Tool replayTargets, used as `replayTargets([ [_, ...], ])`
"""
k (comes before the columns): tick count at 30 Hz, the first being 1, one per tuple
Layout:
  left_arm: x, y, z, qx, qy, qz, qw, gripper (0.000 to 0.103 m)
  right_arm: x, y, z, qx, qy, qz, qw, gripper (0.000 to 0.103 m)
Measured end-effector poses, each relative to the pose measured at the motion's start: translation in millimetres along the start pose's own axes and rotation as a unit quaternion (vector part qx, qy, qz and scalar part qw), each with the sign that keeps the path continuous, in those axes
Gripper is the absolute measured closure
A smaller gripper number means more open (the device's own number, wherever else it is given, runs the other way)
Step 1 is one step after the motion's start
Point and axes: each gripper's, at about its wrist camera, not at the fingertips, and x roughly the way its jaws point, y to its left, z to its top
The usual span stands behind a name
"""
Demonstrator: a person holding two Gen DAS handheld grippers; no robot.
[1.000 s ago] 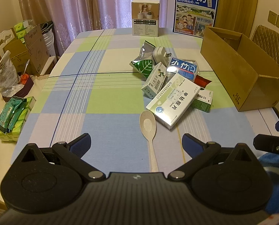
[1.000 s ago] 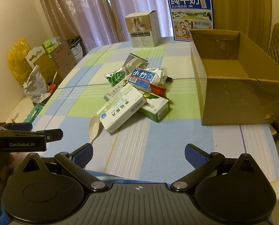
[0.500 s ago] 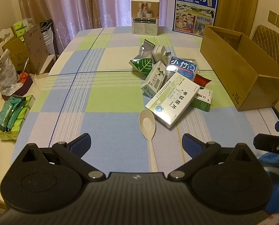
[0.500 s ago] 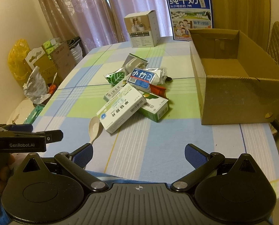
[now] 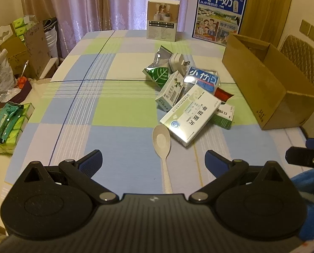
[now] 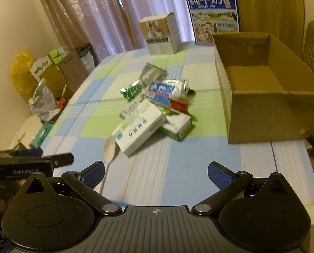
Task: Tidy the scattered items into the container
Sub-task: 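Lower left tool onto white spoon and close it while right tool approaches white medicine box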
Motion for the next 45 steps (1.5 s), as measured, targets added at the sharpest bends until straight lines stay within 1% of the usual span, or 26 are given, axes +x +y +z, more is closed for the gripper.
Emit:
replayTargets([
  [2, -1, 2, 4, 0.004, 0.003, -0.01, 0.9999, 0.002, -3, 4, 6, -0.022, -0.02, -0.004, 1.0, 0.002],
  [5, -1, 3, 13, 0.025, 0.003, -0.013, 0.9996, 0.002, -1, 10, 16, -0.064, -0.029, -0.008, 0.997, 0.002],
  [7, 2, 6, 20, 0.048, 0.002, -0.014, 0.9988, 0.002, 5, 11, 23, -0.074, -0.022, -0.004, 0.997, 0.002],
  [10, 14, 14, 33, 0.075, 0.016, -0.028, 0.9967, 0.002, 16, 13, 33, -0.092, -0.008, 0.011, 0.996, 0.002],
  [14, 35, 22, 45, 0.123, 0.039, -0.055, 0.9902, 0.004, 33, 18, 42, -0.138, 0.005, 0.021, 0.99, 0.002],
  [15, 41, 24, 47, 0.13, 0.047, -0.059, 0.9887, 0.006, 38, 19, 43, -0.143, 0.011, 0.021, 0.989, 0.002],
  [18, 61, 27, 52, 0.145, 0.073, -0.074, 0.984, 0.012, 54, 19, 48, -0.144, 0.03, 0.025, 0.989, 0.002],
  [21, 81, 26, 53, 0.147, 0.098, -0.09, 0.9802, 0.018, 72, 20, 50, -0.147, 0.052, 0.025, 0.987, 0.002],
  [23, 94, 23, 52, 0.149, 0.112, -0.099, 0.9774, 0.019, 83, 22, 49, -0.151, 0.065, 0.021, 0.986, 0.002],
  [26, 115, 18, 51, 0.146, 0.139, -0.103, 0.9742, 0.03, 100, 24, 49, -0.147, 0.084, 0.017, 0.985, 0.002],
  [29, 133, 11, 50, 0.15, 0.161, -0.108, 0.9696, 0.032, 113, 22, 49, -0.13, 0.095, 0.011, 0.987, 0.006],
  [34, 157, 4, 51, 0.159, 0.181, -0.111, 0.9643, 0.04, 126, 18, 50, -0.11, 0.103, 0.0, 0.989, 0.007],
  [36, 163, 3, 51, 0.159, 0.184, -0.112, 0.9635, 0.049, 129, 16, 50, -0.105, 0.104, -0.001, 0.989, 0.007],
  [37, 166, 2, 50, 0.16, 0.187, -0.114, 0.9626, 0.051, 130, 15, 50, -0.102, 0.106, -0.001, 0.989, 0.007],
  [39, 169, 2, 48, 0.164, 0.19, -0.114, 0.9612, 0.06, 133, 13, 51, -0.097, 0.11, -0.001, 0.989, 0.007],
  [40, 169, 2, 48, 0.167, 0.189, -0.112, 0.9612, 0.061, 135, 12, 51, -0.097, 0.112, -0.001, 0.989, 0.007],
  [41, 168, 2, 48, 0.169, 0.188, -0.111, 0.9612, 0.066, 136, 12, 51, -0.097, 0.114, -0.001, 0.989, 0.007],
  [42, 168, 4, 49, 0.169, 0.187, -0.111, 0.9614, 0.071, 138, 13, 51, -0.097, 0.116, -0.001, 0.989, 0.007],
  [43, 168, 5, 50, 0.168, 0.185, -0.11, 0.9619, 0.075, 139, 13, 51, -0.096, 0.117, 0.0, 0.988, 0.007],
  [45, 168, 10, 51, 0.168, 0.182, -0.107, 0.9629, 0.088, 142, 14, 52, -0.09, 0.12, 0.004, 0.989, 0.007],
])
